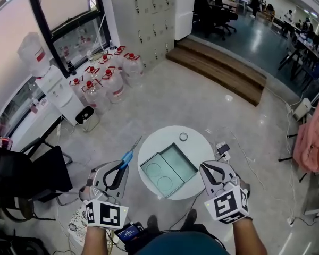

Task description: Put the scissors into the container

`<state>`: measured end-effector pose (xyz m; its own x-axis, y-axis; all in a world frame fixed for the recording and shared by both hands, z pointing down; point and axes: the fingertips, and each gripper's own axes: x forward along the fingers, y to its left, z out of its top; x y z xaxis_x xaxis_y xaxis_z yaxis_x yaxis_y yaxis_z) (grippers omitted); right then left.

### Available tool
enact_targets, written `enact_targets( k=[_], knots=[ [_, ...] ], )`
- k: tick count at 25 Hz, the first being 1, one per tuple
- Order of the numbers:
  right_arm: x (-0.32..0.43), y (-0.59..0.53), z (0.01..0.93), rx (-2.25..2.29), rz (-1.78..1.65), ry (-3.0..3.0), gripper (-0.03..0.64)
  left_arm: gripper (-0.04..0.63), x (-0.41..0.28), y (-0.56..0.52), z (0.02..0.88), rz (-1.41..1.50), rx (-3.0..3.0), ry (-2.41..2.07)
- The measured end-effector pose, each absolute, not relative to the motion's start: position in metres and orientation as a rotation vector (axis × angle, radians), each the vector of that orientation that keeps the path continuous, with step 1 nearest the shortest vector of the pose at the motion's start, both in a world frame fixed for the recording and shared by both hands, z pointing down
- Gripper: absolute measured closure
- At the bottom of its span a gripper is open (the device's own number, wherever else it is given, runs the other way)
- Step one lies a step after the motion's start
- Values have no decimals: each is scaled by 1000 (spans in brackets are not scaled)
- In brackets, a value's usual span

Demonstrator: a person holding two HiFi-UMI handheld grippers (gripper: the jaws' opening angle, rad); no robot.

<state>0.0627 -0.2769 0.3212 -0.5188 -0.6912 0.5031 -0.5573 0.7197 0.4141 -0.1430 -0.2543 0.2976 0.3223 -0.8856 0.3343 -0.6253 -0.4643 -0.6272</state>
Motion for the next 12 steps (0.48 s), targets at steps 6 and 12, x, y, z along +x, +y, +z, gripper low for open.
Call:
enact_targets(
  k=[6,12],
  knots=[
    [65,-285,326,901,-268,-2278,578,540,-139,-256,302,-944,-2200,1381],
    [65,-290,329,876,-266,-2284,578,540,-140,-259,311,-964,-2209,1401]
  ],
)
